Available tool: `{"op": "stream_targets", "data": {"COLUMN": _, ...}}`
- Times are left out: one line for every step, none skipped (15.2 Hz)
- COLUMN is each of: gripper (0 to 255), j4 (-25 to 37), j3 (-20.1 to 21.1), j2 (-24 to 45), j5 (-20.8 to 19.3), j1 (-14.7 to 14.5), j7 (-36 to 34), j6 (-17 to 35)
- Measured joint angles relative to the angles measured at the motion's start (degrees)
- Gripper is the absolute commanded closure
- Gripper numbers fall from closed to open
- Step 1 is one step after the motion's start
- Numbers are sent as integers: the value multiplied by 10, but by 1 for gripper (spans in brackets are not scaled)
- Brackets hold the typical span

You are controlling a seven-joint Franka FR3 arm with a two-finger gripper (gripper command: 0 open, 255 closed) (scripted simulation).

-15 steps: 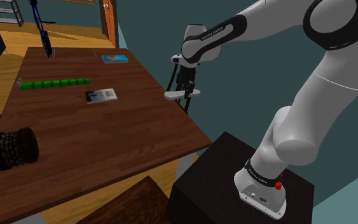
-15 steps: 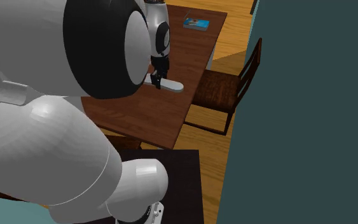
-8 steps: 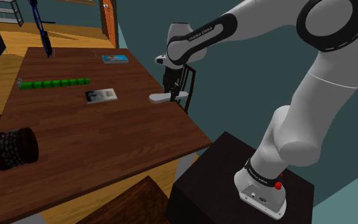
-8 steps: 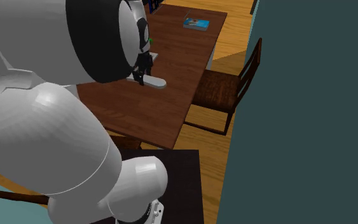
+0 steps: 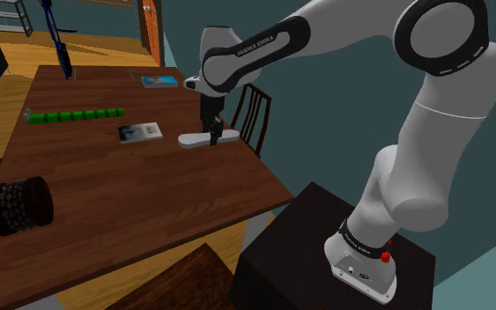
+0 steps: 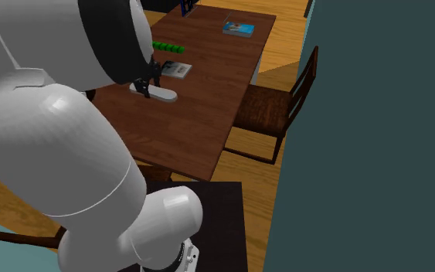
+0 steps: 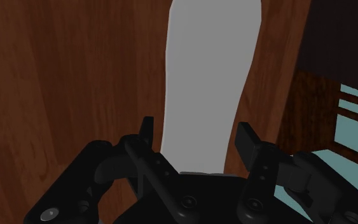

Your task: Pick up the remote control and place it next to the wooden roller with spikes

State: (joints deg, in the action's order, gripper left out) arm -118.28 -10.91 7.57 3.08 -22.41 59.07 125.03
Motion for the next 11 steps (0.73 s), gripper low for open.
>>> {"op": "stream_targets", "data": {"gripper": 255, "j4": 11, "j3": 5, "j2": 8, "j5": 1, "j1": -6, "j7": -11, "j6": -2}}
{"op": "stream_targets", "data": {"gripper": 255, "j4": 26, "j3": 10, "j2": 18, "j5": 2, "j1": -12, "j7": -22, "j6": -8}}
{"op": "stream_targets", "data": {"gripper": 255, "j4": 41, "j3": 14, "j2": 29, "j5": 4, "j1": -17, "j7": -30, "j6": -11}}
{"op": "stream_targets", "data": {"gripper": 255, "j4": 52, "j3": 19, "j2": 41, "j5": 5, "j1": -24, "j7": -42, "j6": -11}}
{"op": "stream_targets", "data": {"gripper": 255, "j4": 70, "j3": 24, "j2": 51, "j5": 5, "j1": -30, "j7": -53, "j6": -18}}
{"op": "stream_targets", "data": {"gripper": 255, "j4": 80, "j3": 29, "j2": 59, "j5": 6, "j1": -37, "j7": -65, "j6": -20}}
{"op": "stream_targets", "data": {"gripper": 255, "j4": 99, "j3": 33, "j2": 73, "j5": 7, "j1": -42, "j7": -74, "j6": -24}}
{"op": "stream_targets", "data": {"gripper": 255, "j4": 121, "j3": 37, "j2": 88, "j5": 7, "j1": -47, "j7": -84, "j6": -31}}
{"op": "stream_targets", "data": {"gripper": 255, "j4": 142, "j3": 40, "j2": 103, "j5": 8, "j1": -52, "j7": -93, "j6": -37}}
{"op": "stream_targets", "data": {"gripper": 255, "j4": 167, "j3": 44, "j2": 120, "j5": 8, "j1": -58, "j7": -103, "j6": -46}}
{"op": "stream_targets", "data": {"gripper": 255, "j4": 185, "j3": 47, "j2": 131, "j5": 9, "j1": -63, "j7": -111, "j6": -51}}
